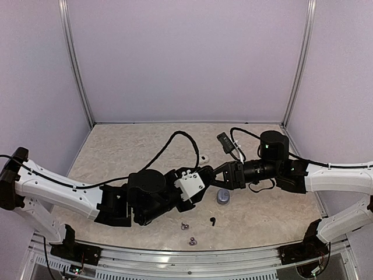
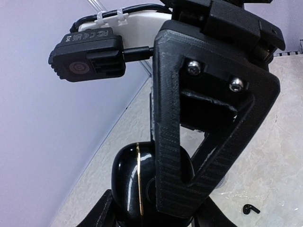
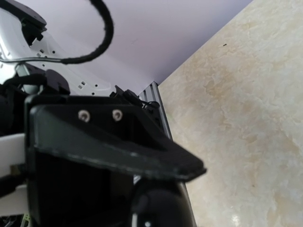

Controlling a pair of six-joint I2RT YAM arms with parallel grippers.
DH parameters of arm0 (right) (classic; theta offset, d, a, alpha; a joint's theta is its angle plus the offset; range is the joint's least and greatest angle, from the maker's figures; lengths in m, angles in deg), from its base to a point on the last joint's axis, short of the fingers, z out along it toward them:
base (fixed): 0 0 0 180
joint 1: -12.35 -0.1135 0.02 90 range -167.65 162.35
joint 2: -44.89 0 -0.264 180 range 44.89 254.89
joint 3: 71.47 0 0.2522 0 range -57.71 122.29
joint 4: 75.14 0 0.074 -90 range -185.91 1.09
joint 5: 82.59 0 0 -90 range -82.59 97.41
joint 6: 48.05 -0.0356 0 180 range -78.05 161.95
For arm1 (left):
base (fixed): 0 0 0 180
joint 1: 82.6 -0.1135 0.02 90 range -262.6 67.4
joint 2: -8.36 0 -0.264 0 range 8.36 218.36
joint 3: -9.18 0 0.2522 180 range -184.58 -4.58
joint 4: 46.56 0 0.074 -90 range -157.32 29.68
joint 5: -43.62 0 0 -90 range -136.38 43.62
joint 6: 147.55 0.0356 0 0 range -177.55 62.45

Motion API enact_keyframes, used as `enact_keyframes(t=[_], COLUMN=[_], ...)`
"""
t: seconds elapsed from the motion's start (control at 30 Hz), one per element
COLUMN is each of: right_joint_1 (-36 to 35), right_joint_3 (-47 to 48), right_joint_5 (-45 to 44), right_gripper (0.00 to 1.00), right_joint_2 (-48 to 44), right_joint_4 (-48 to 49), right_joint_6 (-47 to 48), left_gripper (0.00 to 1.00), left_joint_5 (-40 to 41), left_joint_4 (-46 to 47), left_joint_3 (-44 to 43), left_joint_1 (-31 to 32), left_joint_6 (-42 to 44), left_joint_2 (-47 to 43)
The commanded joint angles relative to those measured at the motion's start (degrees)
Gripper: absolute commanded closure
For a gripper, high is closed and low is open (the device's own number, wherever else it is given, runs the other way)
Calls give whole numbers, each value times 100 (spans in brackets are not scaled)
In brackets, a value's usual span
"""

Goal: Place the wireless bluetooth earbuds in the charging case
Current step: Adjust the charging case.

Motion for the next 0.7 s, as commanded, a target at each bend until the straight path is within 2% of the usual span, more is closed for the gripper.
enact_keyframes(t=[0.0, 0.13, 0.23, 0.4, 0.53, 0.6, 0.67], right_joint_1=[-52, -50, -50, -56, -47, -42, -38], right_joint_3=[-85, -105, -105, -72, -27, -26, 6], right_joint_5=[13, -5, -35, -57, -88, -96, -108], right_gripper=[65, 65, 74, 79, 84, 85, 85], right_joint_2=[-161, -161, -178, -235, -296, -382, -491], right_joint_4=[220, 259, 268, 227, 78, 18, -112], right_joint_6=[-60, -75, -68, -18, 155, 357, 635], left_gripper=[60, 61, 61, 59, 35, 29, 27], left_joint_5=[82, 59, 30, -83, -273, -478, -635], left_joint_4=[309, 339, 340, 329, 216, 241, 232], left_joint_3=[-65, -67, -78, -52, -2, 119, 218], left_joint_1=[-58, -56, -58, -53, -40, -50, -57], left_joint_6=[-152, -188, -218, -223, -311, -453, -616], left_joint_2=[-125, -120, -135, -173, -223, -374, -538])
